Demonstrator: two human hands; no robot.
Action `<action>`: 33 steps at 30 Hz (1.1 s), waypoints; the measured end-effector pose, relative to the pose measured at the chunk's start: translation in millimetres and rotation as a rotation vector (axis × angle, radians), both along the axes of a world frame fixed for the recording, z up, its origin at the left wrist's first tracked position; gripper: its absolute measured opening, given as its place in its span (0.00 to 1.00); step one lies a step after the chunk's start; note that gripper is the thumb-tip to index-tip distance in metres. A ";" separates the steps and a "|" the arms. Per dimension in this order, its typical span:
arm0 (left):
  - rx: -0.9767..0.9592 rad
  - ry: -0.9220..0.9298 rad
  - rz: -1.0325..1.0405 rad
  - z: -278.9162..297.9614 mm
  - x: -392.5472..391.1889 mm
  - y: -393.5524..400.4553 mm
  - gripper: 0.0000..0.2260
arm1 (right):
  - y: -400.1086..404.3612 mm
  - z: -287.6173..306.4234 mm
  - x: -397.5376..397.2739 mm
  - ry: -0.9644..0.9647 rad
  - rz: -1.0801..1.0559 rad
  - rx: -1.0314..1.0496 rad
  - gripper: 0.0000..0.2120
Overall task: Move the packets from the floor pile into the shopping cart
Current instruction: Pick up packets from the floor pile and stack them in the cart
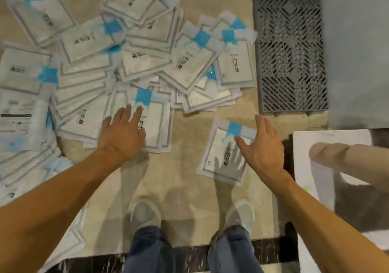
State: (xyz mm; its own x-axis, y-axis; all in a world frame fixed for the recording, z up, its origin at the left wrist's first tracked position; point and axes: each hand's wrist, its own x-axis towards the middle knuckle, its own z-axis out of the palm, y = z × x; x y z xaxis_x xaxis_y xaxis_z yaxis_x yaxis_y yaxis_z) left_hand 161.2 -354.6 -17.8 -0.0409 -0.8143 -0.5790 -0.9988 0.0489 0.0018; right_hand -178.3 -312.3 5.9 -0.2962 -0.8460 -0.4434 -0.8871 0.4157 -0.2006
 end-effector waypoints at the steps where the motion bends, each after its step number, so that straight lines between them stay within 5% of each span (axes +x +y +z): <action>1: -0.008 0.015 0.008 -28.1 -2.1 -1.5 0.29 | 5.8 -30.9 -3.9 -0.010 -0.023 0.016 0.40; 10: -0.121 0.041 0.023 -193.6 -4.1 1.2 0.37 | 43.7 -202.8 -19.2 0.005 -0.299 0.061 0.55; 14: -0.218 0.053 0.010 -203.2 2.0 2.0 0.37 | 42.4 -219.8 -14.0 -0.026 -0.499 -0.005 0.56; 23: -0.065 0.084 -0.032 -189.0 -16.8 4.4 0.44 | 15.3 -222.2 2.3 -0.156 -0.565 -0.073 0.56; 27: -0.014 0.145 -0.068 -189.5 -46.0 27.1 0.36 | 16.1 -222.4 3.0 -0.279 -0.642 -0.113 0.52; 30: -0.129 0.235 0.109 -190.9 -44.9 24.5 0.39 | 18.3 -223.3 2.6 -0.323 -0.721 -0.086 0.47; 33: -0.074 0.215 0.494 -191.1 -33.2 11.3 0.58 | 20.0 -225.6 0.3 -0.331 -0.765 -0.054 0.45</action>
State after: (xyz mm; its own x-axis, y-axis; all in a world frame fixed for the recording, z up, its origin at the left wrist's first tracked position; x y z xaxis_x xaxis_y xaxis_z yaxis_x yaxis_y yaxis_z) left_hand 128.0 -343.3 -209.0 0.2459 -0.8051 -0.5398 -0.8805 -0.4184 0.2229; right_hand -178.0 -292.4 -219.6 -0.6592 -0.4869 -0.5731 -0.2556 0.8618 -0.4382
